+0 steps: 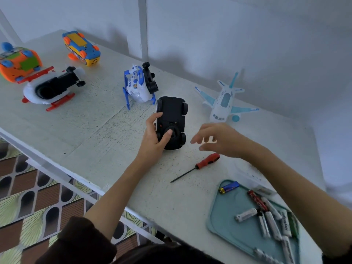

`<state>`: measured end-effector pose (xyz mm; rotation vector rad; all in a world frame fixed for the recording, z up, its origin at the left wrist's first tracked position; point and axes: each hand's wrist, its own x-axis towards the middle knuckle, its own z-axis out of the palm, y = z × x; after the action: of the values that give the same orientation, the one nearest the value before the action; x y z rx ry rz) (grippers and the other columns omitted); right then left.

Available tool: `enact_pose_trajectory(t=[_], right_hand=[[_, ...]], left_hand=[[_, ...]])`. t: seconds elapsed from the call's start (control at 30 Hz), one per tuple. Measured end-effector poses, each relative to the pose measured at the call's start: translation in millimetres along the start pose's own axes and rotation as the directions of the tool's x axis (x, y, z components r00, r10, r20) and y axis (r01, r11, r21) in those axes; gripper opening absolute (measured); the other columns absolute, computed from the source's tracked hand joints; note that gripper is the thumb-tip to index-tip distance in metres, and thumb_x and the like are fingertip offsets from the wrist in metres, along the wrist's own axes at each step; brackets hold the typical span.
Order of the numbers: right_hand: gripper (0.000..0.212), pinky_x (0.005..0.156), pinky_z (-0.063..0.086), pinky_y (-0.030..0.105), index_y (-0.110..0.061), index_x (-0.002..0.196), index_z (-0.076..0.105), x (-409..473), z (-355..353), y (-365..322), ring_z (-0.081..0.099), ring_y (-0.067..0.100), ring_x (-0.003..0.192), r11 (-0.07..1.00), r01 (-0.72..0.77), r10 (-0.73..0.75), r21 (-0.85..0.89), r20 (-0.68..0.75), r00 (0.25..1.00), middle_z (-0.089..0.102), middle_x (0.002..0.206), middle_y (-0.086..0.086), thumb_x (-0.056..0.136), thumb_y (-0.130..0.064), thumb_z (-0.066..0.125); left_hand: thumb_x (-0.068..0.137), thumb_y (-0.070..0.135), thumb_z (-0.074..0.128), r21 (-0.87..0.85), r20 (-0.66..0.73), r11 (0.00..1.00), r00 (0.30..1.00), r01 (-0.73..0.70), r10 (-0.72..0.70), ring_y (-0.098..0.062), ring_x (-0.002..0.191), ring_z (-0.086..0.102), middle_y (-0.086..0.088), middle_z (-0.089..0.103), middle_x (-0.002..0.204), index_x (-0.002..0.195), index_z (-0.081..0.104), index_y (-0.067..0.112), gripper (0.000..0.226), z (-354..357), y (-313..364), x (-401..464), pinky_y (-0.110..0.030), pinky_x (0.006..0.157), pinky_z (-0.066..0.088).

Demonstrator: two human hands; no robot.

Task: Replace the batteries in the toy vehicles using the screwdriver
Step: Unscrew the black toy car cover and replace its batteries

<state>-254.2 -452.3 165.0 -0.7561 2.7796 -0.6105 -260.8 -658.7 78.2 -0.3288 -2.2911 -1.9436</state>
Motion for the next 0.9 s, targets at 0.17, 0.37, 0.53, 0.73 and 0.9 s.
enact_pose_trajectory(t=[0.17, 0.37, 0.53, 0.73, 0.9], right_hand=[[0.034, 0.086, 0.038, 0.029, -0.03, 0.118, 0.061, -22, 28, 10, 0.045, 0.01, 0.102, 0.956, 0.042, 0.012, -0.29, 0.182, 0.983, 0.056, 0.113, -0.007, 0.084, -0.028, 0.065], [0.019, 0.084, 0.035, 0.027, -0.026, 0.107, 0.062, -24, 35, 12, 0.045, 0.012, 0.103, 0.917, 0.063, -0.013, -0.395, 0.127, 0.992, 0.055, 0.112, -0.008, 0.088, -0.023, 0.06], [0.009, 0.08, 0.05, 0.038, -0.01, 0.094, 0.058, -27, 24, 6, 0.06, 0.019, 0.086, 0.993, -0.054, 0.064, 0.102, -0.098, 0.993, 0.065, 0.096, 0.002, 0.086, -0.012, 0.061], [0.011, 0.061, 0.04, 0.019, -0.01, 0.098, 0.059, -21, 16, -1, 0.048, 0.002, 0.065, 0.993, -0.088, 0.11, 0.073, -0.409, 0.906, 0.056, 0.08, -0.007, 0.091, -0.016, 0.053], [0.01, 0.062, 0.044, 0.028, -0.01, 0.092, 0.057, -13, 16, -3, 0.05, 0.013, 0.066, 0.991, -0.131, 0.117, -0.008, -0.395, 0.911, 0.055, 0.077, -0.005, 0.091, -0.018, 0.052]], left_hand=[[0.095, 0.017, 0.052, -0.011, -0.007, 1.0, 1.0, -0.011, 0.011, -0.016, 0.103, 0.06, -0.011, 0.052, 0.121, 0.118, 0.029, 0.048, 0.045, 2, -3, 0, -0.025, 0.088, 0.049], [0.095, 0.012, 0.053, -0.021, -0.026, 0.999, 0.999, -0.035, 0.034, -0.018, 0.102, 0.059, -0.014, 0.05, 0.123, 0.117, 0.03, 0.049, 0.049, 4, -4, -2, -0.02, 0.084, 0.05], [0.083, 0.038, 0.055, -0.023, -0.13, 0.999, 0.991, -0.022, 0.019, -0.028, 0.113, 0.055, -0.017, 0.045, 0.13, 0.112, 0.032, 0.067, 0.047, 1, -6, 0, -0.046, 0.094, 0.051], [0.082, 0.043, 0.054, 0.01, -0.15, 1.0, 0.989, -0.014, 0.016, -0.034, 0.118, 0.05, -0.012, 0.045, 0.132, 0.117, 0.032, 0.062, 0.046, 1, -14, 1, -0.055, 0.097, 0.045], [0.082, 0.043, 0.054, 0.027, -0.159, 1.0, 0.987, -0.011, 0.016, -0.032, 0.119, 0.05, -0.009, 0.046, 0.133, 0.118, 0.031, 0.062, 0.047, 1, -16, 2, -0.055, 0.098, 0.044]])
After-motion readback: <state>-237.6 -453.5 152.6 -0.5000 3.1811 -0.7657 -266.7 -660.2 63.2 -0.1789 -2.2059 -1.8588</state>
